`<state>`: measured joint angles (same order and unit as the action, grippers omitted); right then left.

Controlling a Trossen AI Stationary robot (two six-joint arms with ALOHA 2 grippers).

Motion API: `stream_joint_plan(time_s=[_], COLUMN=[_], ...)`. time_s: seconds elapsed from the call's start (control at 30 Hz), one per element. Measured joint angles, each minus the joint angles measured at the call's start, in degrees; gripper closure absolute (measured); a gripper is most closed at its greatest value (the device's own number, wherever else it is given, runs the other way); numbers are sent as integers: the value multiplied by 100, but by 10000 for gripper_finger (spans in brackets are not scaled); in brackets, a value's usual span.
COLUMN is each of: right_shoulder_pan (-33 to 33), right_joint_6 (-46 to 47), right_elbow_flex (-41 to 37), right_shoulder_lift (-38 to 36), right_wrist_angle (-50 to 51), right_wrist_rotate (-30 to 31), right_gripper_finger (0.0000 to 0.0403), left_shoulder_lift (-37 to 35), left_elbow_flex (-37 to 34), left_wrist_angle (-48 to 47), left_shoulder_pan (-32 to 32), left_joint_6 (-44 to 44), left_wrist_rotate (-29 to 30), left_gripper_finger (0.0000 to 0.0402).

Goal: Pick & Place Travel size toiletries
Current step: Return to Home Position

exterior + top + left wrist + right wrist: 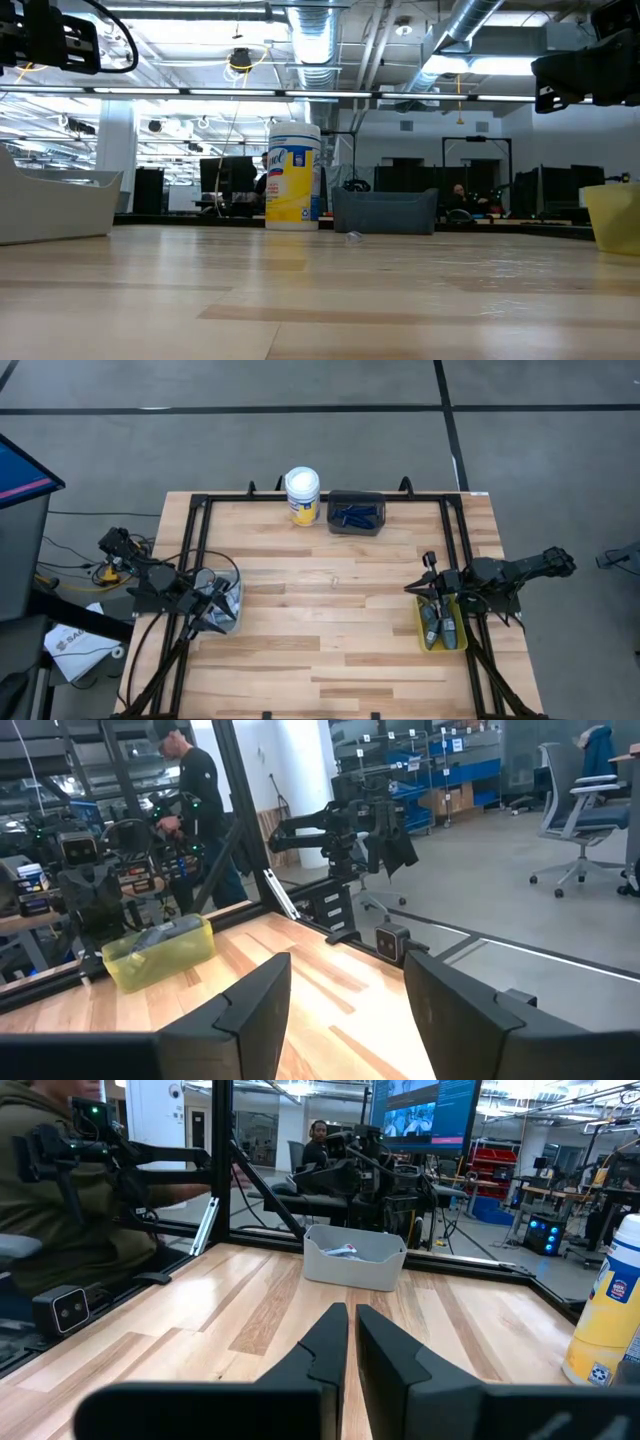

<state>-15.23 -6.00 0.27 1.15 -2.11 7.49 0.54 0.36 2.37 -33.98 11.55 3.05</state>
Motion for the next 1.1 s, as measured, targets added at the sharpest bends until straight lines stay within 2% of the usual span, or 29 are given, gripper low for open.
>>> stream_joint_plan(time_s=[1.1], right_shoulder_pan=[1], right_joint_6=[0], right_elbow_flex=[0], right_shoulder_lift=[0], right_wrist_angle=[1], right_wrist_rotate=[0], right_gripper_finger=[386], left_shoulder_lift=[2], left_elbow_flex=[0], left_wrist_angle=[70], left_shoulder_pan=[-2], left_joint_6=[-1], left_wrist_rotate=[-4], left_gripper_finger=[211])
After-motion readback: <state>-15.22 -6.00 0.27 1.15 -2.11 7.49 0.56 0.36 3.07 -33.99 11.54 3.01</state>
